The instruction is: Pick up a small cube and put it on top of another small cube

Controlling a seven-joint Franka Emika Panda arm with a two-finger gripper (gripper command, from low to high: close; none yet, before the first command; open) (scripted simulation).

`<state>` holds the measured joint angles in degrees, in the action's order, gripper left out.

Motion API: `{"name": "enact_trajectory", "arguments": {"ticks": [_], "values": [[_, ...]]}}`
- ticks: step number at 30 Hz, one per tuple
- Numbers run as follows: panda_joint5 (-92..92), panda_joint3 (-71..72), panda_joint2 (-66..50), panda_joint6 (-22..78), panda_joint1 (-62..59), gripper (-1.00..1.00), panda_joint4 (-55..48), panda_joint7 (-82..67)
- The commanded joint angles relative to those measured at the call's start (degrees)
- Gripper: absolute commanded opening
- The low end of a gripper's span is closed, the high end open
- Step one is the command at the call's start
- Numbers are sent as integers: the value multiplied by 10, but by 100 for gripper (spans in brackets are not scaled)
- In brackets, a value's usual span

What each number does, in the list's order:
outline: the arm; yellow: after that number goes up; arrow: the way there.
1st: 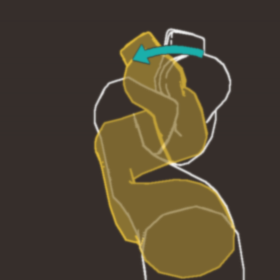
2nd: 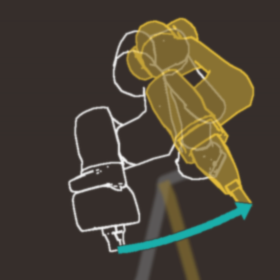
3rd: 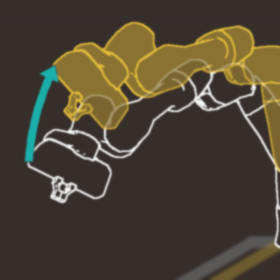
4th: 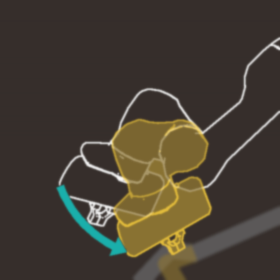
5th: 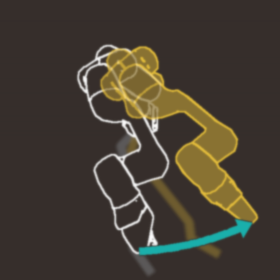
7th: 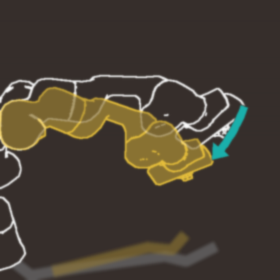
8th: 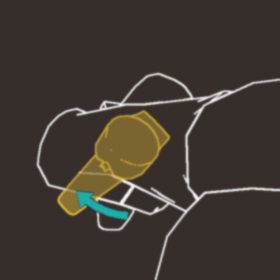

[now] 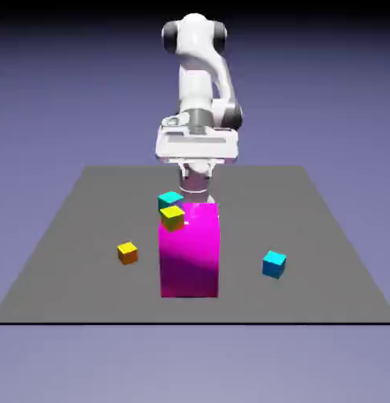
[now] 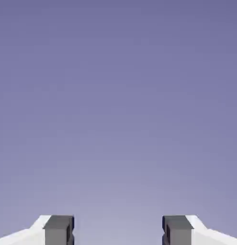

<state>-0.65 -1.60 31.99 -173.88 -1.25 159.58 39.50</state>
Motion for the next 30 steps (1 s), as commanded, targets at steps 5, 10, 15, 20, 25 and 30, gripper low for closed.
{"name": "enact_trajectory", "arguments": {"ticks": [5,10,15,20,25,30], "values": [[43,-74,-75,35,-45,0,-15,-125],[87,-148,-149,71,-90,0,-29,-249],[172,-221,-248,122,-109,0,-14,-365],[261,-260,-326,167,-91,0,25,-417],[246,-239,-409,94,-112,0,15,-423],[229,-218,-494,19,-133,0,4,-429]]}}
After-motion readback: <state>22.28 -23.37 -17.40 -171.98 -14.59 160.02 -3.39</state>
